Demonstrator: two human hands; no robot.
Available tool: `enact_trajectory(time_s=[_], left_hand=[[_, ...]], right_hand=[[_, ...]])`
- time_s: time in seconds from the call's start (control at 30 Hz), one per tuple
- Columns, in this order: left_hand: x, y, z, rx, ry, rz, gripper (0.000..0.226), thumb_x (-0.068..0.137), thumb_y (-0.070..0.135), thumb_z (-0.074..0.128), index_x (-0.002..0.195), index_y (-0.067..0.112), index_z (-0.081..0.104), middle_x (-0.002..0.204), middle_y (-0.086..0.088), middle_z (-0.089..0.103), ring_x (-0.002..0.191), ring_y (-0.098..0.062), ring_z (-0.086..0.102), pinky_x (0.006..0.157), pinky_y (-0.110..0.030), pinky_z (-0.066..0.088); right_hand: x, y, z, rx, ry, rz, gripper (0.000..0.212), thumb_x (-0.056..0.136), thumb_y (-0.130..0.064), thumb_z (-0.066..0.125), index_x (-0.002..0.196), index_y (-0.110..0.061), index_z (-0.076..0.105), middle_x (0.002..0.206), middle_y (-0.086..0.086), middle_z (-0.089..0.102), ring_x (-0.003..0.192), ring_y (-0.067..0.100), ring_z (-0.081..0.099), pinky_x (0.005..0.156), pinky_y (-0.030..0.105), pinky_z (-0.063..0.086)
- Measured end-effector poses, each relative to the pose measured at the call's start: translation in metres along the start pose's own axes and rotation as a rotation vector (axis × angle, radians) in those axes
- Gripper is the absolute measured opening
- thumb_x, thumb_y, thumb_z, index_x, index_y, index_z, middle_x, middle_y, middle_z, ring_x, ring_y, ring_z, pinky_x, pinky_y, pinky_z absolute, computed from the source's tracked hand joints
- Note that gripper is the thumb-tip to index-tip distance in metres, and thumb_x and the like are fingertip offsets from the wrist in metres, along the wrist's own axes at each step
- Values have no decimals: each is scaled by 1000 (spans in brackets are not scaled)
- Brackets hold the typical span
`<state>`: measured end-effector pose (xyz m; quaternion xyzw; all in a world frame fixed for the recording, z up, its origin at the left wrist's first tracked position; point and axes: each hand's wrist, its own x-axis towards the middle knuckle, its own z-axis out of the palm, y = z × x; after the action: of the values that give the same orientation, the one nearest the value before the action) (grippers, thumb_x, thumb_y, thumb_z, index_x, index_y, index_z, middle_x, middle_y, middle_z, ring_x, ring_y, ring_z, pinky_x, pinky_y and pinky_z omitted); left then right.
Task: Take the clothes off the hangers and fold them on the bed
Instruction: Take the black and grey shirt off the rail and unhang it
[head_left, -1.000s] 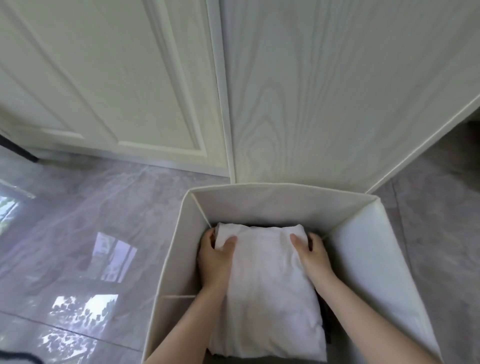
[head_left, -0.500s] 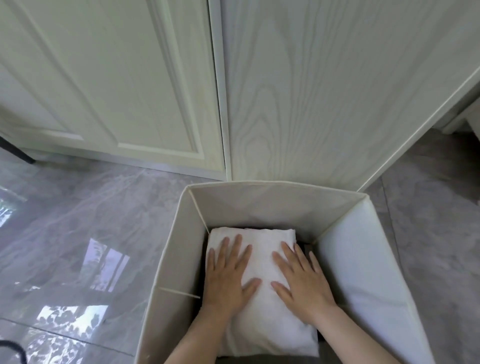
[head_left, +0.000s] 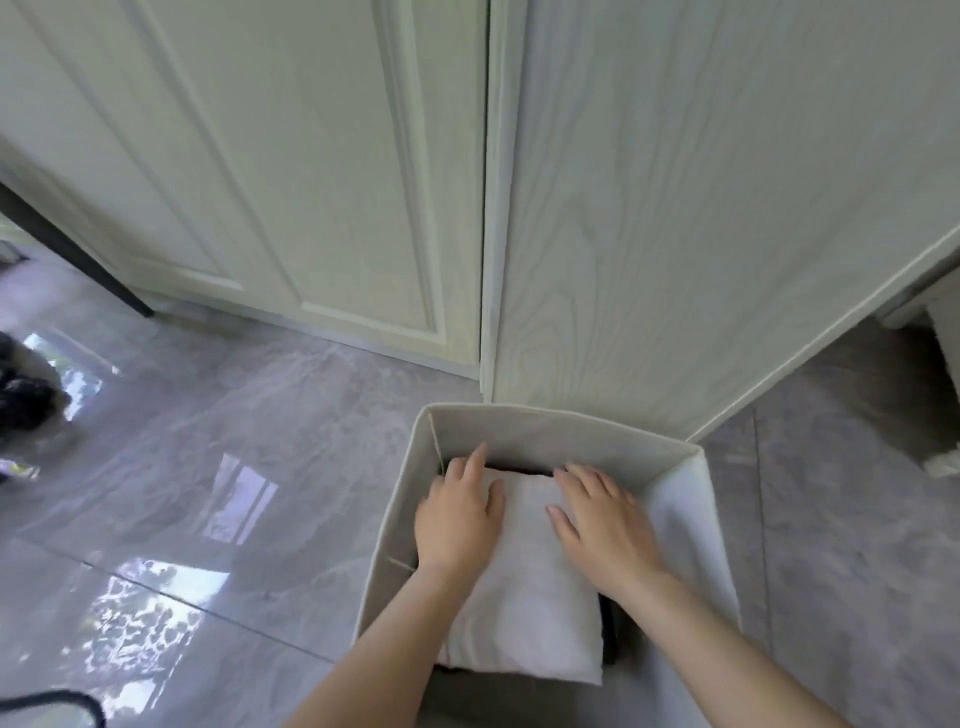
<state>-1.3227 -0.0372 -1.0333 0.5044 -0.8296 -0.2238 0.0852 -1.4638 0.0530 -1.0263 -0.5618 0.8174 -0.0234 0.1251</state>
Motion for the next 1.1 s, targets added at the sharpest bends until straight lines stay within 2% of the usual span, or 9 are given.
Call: enact_trajectory(time_s=[0.1,0.2,0.3,0.4,0.5,0.67,0.77,0.97,1.1], left_hand=[[-1,31,-80,-175,71,-145,33,96,34,41,128,26,44,114,5,54,97,-21,59,70,-32,44],[-3,55,-161,-230,115,-158,22,97,33,40,111,23,54,92,2,63,85,-23,60,69,-34,46],[-12,85,-278,-260,219,-160,18,96,30,42,90,20,54,60,5,50,65,-24,53,57,-33,38],[-25,111,-389,-324,338,-192,19,96,31,42,84,21,52,55,6,46,57,-21,46,53,-30,33],[-50,132,-508,-545,490,-261,30,96,29,42,74,10,49,54,1,46,52,-18,39,55,-31,32],[-111,149,-656,-700,712,-295,42,97,26,43,58,13,44,46,8,44,47,-7,37,55,-30,31],[-174,152,-747,-628,908,-250,41,95,25,49,54,23,42,46,9,47,45,-4,43,55,-29,34],[-349,153,-869,-372,1357,-301,37,88,33,41,67,6,55,52,-3,50,50,-18,45,51,-33,36],[-477,168,-902,-96,1367,-358,39,90,41,40,69,12,54,51,0,49,48,-20,45,51,-33,34]], right_hand=[[-5,-25,-78,99,23,-35,47,98,-39,31,141,-19,36,141,-3,43,126,20,44,98,33,39],[-9,-55,-159,247,79,-14,40,98,-32,37,136,-21,40,123,-1,55,110,21,53,83,33,44],[-15,-101,-269,349,142,-39,28,97,-29,41,122,-20,51,103,-4,63,92,19,59,72,30,43],[-23,-151,-376,401,216,-84,18,96,-25,42,96,-19,59,81,-5,63,78,22,59,61,30,38],[-40,-205,-479,416,227,-146,21,96,-23,37,79,-18,49,59,-4,50,62,24,51,51,31,32],[-68,-297,-621,611,251,-275,22,94,-22,37,80,-14,52,62,6,56,61,29,55,52,32,37],[-100,-365,-706,699,299,-441,27,92,-26,38,77,-11,54,68,9,62,67,31,57,62,38,45],[-218,-466,-799,893,228,-847,41,85,-42,36,80,-8,57,69,11,62,61,29,56,65,42,49],[-298,-514,-818,967,138,-1060,20,96,-27,44,87,-14,58,64,3,63,44,5,52,55,29,44]])
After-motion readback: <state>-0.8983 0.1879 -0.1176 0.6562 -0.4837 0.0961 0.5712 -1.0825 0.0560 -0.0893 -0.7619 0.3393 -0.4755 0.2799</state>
